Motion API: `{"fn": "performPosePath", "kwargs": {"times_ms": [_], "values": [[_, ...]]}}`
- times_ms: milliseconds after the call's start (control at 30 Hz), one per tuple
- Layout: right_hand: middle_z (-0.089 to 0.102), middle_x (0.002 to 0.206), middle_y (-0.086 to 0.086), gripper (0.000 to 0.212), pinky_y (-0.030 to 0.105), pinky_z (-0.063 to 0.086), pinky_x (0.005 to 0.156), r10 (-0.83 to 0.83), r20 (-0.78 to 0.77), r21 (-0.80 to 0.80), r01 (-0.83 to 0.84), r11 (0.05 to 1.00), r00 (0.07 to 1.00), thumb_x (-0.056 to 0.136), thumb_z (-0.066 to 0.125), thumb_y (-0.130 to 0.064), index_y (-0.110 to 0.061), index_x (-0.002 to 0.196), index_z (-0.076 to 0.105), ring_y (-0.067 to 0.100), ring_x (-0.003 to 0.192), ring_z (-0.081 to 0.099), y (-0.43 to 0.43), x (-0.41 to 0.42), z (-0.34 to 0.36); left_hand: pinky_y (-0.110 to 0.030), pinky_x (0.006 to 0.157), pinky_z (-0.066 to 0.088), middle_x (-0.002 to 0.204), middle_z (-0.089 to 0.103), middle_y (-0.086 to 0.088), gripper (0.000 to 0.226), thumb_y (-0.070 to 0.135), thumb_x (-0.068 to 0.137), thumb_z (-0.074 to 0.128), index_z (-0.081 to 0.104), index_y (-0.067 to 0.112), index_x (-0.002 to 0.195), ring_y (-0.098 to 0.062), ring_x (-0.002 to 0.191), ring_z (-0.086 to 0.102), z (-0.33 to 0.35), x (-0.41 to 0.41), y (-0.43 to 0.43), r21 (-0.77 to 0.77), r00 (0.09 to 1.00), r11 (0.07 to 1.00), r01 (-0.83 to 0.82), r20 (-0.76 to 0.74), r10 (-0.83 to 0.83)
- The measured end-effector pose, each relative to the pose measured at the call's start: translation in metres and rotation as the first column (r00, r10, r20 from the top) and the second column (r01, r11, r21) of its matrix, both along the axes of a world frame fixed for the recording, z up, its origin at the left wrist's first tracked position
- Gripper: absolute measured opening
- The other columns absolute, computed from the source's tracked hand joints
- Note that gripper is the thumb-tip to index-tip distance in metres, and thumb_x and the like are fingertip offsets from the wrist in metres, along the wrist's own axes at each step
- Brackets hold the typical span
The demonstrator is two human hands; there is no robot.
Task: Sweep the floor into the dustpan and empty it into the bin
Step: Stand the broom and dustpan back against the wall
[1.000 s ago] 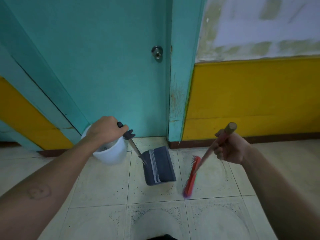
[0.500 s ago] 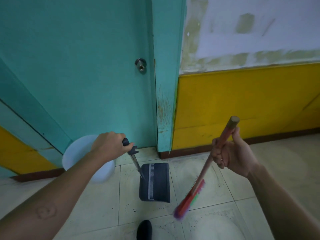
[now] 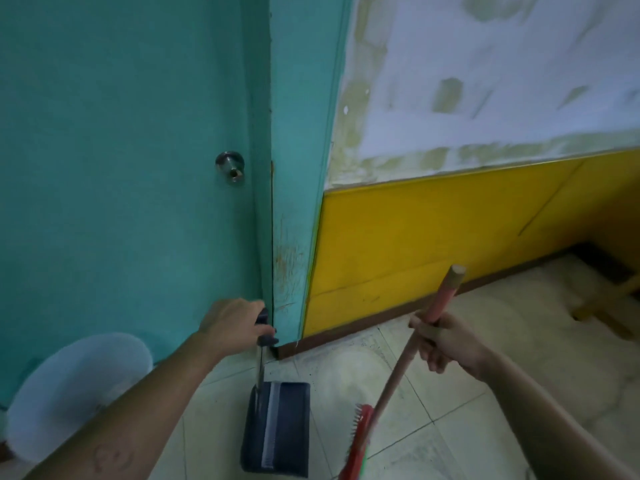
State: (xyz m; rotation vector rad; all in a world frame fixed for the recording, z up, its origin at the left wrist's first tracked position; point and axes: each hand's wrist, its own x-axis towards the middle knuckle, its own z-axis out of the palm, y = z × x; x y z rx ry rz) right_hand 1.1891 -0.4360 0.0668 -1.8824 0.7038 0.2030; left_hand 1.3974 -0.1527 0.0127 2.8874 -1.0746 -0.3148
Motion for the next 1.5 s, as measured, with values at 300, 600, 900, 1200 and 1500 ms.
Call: {"fn": "performPosePath", "kwargs": {"times_ms": [300,600,900,1200,1500], "values": [[0.061,0.065,0.010,0.022,0.027,0.051,0.049,-0.123,-0.012,-0.070,0.122,0.990,0.992,0.098,0.049,-0.018,-0.001,0.112,0.053,0.016,0.050,0.058,-0.031,0.010,0.009,-0.029,0.070,0.048,0.086,0.061,0.005,0.035,0.057,0.085,0.060,0.059,0.023,0.095,-0.013,0.076,0.058,-0.008,0.042,-0.060,0.006,0.985,0.986,0.165,-0.054,-0.165],[0.058,0.069,0.009,0.020,0.026,0.052,0.053,-0.121,0.025,-0.157,0.123,0.980,0.992,0.096,0.054,-0.020,-0.005,0.108,0.056,0.013,0.053,0.056,-0.109,0.023,-0.009,-0.030,0.067,0.044,0.090,0.060,0.004,0.035,0.059,0.087,0.056,0.055,0.025,0.095,-0.015,0.082,0.057,-0.006,0.054,-0.153,0.079,0.971,0.968,0.239,-0.049,-0.235],[0.065,0.083,0.012,0.016,0.046,0.057,0.060,0.027,0.051,-0.350,-0.008,0.937,0.998,0.092,0.059,-0.026,-0.011,0.087,0.064,0.025,0.070,0.062,-0.214,0.039,-0.047,-0.034,0.081,0.037,0.096,0.064,0.005,0.025,0.053,0.092,0.052,0.056,0.028,0.097,-0.016,0.091,0.058,-0.013,0.043,-0.258,0.187,0.981,0.964,0.191,-0.008,-0.193],[0.065,0.089,0.006,0.015,0.045,0.053,0.081,0.085,0.045,-0.354,-0.063,0.933,0.995,0.091,0.058,-0.025,-0.012,0.091,0.063,0.022,0.086,0.061,-0.276,0.034,-0.057,-0.039,0.095,0.034,0.111,0.061,0.000,0.021,0.044,0.095,0.052,0.053,0.026,0.106,-0.022,0.111,0.051,-0.038,0.033,-0.331,0.350,0.952,0.906,0.239,0.099,-0.290],[0.067,0.091,-0.001,0.012,0.030,0.051,0.080,0.000,-0.001,-0.304,0.000,0.953,1.000,0.094,0.055,-0.025,-0.018,0.096,0.064,0.015,0.088,0.061,-0.278,0.037,-0.083,-0.044,0.107,0.025,0.124,0.059,-0.007,0.023,0.034,0.096,0.053,0.054,0.022,0.115,-0.026,0.120,0.046,-0.060,0.049,-0.365,0.501,0.907,0.811,0.303,0.111,-0.407]]}}
